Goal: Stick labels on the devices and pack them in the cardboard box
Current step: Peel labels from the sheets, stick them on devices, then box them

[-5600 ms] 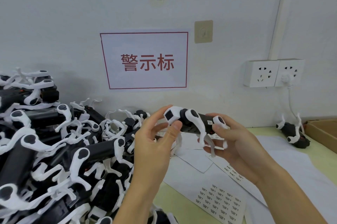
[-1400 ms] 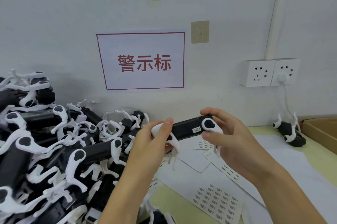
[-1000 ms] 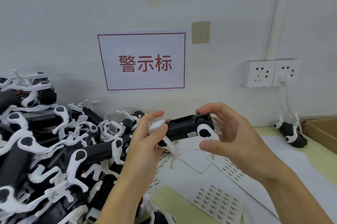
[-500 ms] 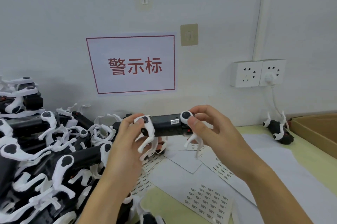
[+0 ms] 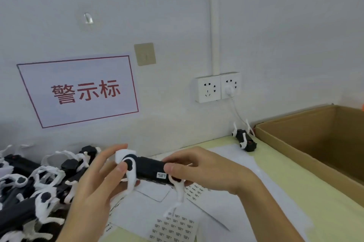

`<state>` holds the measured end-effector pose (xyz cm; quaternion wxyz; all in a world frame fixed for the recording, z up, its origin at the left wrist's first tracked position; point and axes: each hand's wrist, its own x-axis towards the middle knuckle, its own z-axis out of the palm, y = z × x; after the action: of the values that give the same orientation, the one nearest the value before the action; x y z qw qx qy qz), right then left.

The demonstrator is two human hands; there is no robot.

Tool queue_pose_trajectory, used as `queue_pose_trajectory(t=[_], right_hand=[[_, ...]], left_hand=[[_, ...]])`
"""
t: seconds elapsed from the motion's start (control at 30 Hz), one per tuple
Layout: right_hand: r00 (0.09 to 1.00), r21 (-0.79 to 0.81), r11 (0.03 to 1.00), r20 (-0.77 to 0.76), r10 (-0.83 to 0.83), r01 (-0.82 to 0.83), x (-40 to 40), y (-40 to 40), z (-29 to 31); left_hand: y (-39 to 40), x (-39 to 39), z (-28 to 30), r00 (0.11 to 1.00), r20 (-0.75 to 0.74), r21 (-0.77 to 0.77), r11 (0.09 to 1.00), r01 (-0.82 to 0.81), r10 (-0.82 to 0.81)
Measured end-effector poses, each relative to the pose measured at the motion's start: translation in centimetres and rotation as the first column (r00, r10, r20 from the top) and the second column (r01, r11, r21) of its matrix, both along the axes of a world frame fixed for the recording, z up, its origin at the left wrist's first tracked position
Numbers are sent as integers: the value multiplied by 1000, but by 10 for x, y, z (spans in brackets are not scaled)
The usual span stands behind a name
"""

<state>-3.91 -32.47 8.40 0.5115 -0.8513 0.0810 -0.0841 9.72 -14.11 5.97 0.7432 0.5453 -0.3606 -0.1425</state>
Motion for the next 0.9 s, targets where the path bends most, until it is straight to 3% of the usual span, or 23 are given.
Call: queue_pose_trajectory(t=[0.17, 0.37, 0.43, 0.5, 0.63, 0.77, 0.9], right_hand=[[993, -98, 993, -108, 48, -59, -28, -28, -9], [992, 212, 972, -101, -80, 100, -101, -91, -37], [983, 358, 915, -58, -174, 183, -126, -116, -46], [962, 451, 857, -8, -275, 248, -152, -140, -51], [878, 577, 741, 80, -471, 345, -196, -196, -49], [731, 720, 568, 124, -671, 399, -225, -253, -49], [610, 766, 431, 65, -790, 476, -251, -322, -79]], left_hand=[[-31, -44, -10, 999, 10, 126, 991, 41, -43], [-108, -84, -30, 965, -261, 223, 973, 53, 7], [-131, -96, -46, 992, -129, 320, 946, 54, -13], [-156, -114, -63, 987, 127, 466, 884, 26, -97], [-221, -155, -78, 838, 471, 593, 802, -69, -276], [-286, -188, -98, 678, 647, 608, 772, -183, -349], [-319, -207, -124, 512, 739, 630, 719, -293, -438]])
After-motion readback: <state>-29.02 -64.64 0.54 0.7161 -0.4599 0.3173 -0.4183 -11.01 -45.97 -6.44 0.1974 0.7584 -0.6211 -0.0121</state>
